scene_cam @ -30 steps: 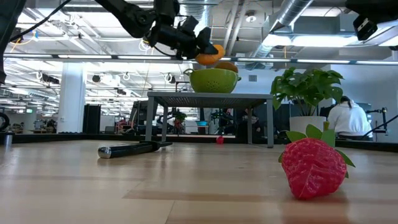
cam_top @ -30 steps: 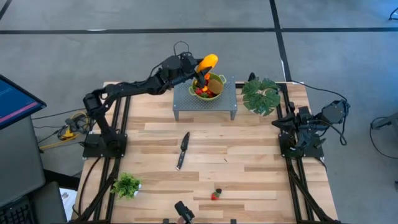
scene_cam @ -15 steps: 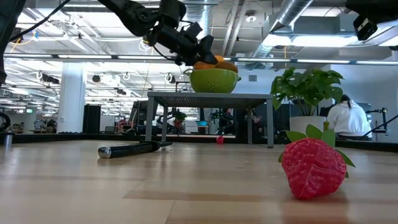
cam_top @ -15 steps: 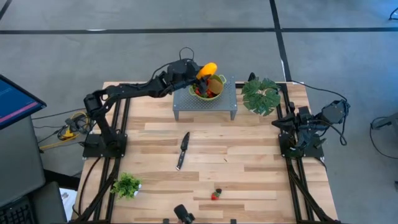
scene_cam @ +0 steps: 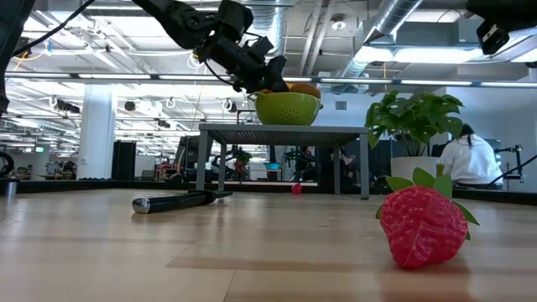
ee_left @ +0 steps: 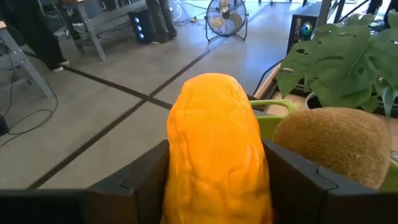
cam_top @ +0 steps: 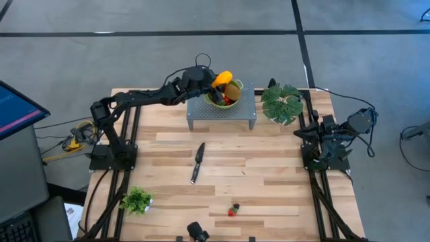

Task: Pick & Place Fruit
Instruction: Put the mango into the green strainer bowl on the shelf, then put the blackberry into the green strainer bowl on the shelf

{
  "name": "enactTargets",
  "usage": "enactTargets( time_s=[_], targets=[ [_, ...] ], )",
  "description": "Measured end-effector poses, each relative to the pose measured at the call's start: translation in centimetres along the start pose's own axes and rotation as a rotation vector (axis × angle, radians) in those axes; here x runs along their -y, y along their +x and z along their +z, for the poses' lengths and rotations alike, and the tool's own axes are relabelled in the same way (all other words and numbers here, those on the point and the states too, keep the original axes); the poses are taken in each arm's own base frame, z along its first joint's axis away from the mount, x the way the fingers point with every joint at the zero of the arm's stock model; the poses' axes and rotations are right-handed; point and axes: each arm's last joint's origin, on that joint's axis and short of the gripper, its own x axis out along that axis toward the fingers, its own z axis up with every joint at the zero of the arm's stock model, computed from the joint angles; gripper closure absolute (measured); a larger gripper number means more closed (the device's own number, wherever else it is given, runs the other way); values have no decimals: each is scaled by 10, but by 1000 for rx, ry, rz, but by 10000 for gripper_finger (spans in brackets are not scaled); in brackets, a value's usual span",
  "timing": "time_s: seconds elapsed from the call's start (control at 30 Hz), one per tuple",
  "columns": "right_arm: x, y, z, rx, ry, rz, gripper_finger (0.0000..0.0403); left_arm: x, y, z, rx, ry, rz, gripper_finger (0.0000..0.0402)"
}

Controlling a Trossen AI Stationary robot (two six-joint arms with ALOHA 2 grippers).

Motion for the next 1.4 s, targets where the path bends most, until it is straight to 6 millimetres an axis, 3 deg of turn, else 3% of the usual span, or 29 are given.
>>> enactTargets(
  time_s=[0.43,0.7,0.9,1.03,1.4],
  targets=[
    [0,0,0,0,0,1,397,-2,-7,8,30,36,-1,71],
    [0,0,0,0,0,0,397,0,-63,56,201,13,-33,52],
    [0,0,0,0,0,0,397,5,-111,76,215,51,-122,67],
    [0,0,0,-2,-2,0,397,7,-134,67,193,55,-150,79],
    [0,0,1,8,-12,1,397,0,-189,0,220,-73,-190,101]
  ],
)
